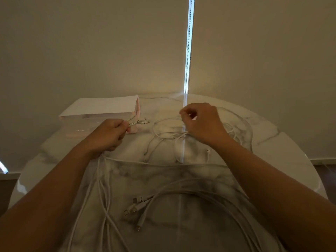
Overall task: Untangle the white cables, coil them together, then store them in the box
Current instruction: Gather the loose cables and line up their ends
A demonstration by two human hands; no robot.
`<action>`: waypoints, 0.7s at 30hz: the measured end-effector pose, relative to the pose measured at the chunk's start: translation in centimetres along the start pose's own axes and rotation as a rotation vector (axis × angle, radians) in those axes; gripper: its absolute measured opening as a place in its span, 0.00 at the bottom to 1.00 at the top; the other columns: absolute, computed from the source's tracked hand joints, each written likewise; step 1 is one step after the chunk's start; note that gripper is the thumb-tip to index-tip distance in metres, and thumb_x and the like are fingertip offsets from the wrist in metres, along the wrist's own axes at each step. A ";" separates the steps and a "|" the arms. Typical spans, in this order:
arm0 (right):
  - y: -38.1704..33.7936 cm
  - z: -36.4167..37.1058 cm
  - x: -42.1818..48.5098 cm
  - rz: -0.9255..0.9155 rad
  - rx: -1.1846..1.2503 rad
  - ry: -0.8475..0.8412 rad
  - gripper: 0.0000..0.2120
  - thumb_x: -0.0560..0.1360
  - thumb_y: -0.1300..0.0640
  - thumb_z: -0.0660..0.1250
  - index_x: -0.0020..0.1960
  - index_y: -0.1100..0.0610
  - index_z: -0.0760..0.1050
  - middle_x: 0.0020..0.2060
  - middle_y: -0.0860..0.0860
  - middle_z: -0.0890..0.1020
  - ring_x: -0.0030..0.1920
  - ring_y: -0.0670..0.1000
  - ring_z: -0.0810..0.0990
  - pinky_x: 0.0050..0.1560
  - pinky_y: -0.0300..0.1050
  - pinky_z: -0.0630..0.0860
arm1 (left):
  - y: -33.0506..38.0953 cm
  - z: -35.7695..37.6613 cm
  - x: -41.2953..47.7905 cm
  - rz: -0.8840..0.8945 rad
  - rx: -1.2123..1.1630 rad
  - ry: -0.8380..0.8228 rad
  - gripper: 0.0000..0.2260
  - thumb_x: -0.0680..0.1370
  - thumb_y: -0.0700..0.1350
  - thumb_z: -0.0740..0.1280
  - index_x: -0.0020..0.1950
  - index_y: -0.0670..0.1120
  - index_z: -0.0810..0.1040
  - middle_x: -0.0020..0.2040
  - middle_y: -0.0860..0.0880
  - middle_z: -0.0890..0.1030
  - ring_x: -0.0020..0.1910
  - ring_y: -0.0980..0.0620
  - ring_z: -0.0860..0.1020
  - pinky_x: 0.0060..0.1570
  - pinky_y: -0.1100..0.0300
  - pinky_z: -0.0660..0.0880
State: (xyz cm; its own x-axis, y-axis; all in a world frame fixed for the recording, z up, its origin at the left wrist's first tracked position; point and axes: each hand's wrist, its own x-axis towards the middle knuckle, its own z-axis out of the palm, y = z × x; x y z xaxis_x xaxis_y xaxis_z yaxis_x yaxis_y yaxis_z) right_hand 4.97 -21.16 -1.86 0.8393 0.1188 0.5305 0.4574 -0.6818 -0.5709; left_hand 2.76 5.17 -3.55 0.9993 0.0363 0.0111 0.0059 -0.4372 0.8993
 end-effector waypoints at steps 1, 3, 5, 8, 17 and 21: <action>-1.5 0.6 -0.3 0.016 0.084 -0.136 0.09 0.77 0.57 0.67 0.46 0.59 0.84 0.41 0.51 0.86 0.41 0.50 0.83 0.47 0.44 0.79 | 0.4 0.0 -0.2 0.020 -0.011 -0.023 0.14 0.84 0.47 0.55 0.45 0.41 0.73 0.29 0.50 0.62 0.22 0.56 0.58 0.23 0.66 0.53; -3.5 2.1 -0.6 0.123 0.287 -0.384 0.10 0.78 0.55 0.68 0.46 0.60 0.84 0.39 0.53 0.86 0.38 0.51 0.84 0.43 0.46 0.81 | 0.9 0.1 -0.7 0.055 -0.041 -0.076 0.14 0.84 0.47 0.55 0.45 0.41 0.73 0.29 0.50 0.62 0.23 0.56 0.58 0.24 0.66 0.53; -4.6 3.5 -0.7 0.231 0.442 -0.483 0.12 0.77 0.53 0.70 0.49 0.63 0.83 0.40 0.56 0.86 0.36 0.51 0.83 0.40 0.44 0.81 | 1.2 0.1 -1.0 0.077 -0.044 -0.116 0.14 0.84 0.47 0.55 0.44 0.42 0.73 0.29 0.50 0.62 0.24 0.55 0.58 0.23 0.65 0.54; -5.2 4.4 -0.6 0.334 0.580 -0.446 0.15 0.75 0.51 0.72 0.49 0.65 0.83 0.39 0.59 0.86 0.34 0.50 0.81 0.36 0.41 0.79 | 1.3 0.3 -1.2 0.106 -0.001 -0.114 0.14 0.84 0.48 0.55 0.44 0.43 0.73 0.28 0.51 0.63 0.23 0.56 0.58 0.23 0.65 0.55; -5.4 5.7 -0.9 0.601 0.886 -0.304 0.07 0.74 0.60 0.73 0.41 0.63 0.82 0.32 0.55 0.84 0.28 0.47 0.77 0.32 0.40 0.75 | 1.0 1.5 -1.1 0.248 0.214 -0.032 0.15 0.84 0.46 0.56 0.46 0.44 0.78 0.24 0.56 0.69 0.22 0.58 0.64 0.26 0.63 0.62; -5.0 5.3 -0.7 0.568 0.815 -0.302 0.07 0.76 0.61 0.70 0.42 0.64 0.82 0.33 0.55 0.83 0.29 0.47 0.77 0.33 0.40 0.76 | 0.8 1.6 -1.1 0.223 0.157 -0.076 0.15 0.84 0.45 0.56 0.48 0.43 0.79 0.26 0.54 0.68 0.23 0.57 0.63 0.22 0.66 0.61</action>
State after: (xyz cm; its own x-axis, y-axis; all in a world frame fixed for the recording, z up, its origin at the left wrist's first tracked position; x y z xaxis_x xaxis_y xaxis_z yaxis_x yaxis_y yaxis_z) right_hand 3.70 -14.00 -2.68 0.9806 0.1853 -0.0645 -0.0634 -0.0119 -0.9979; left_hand 1.72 3.37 -3.50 0.9765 -0.1410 0.1632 -0.2146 -0.5606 0.7998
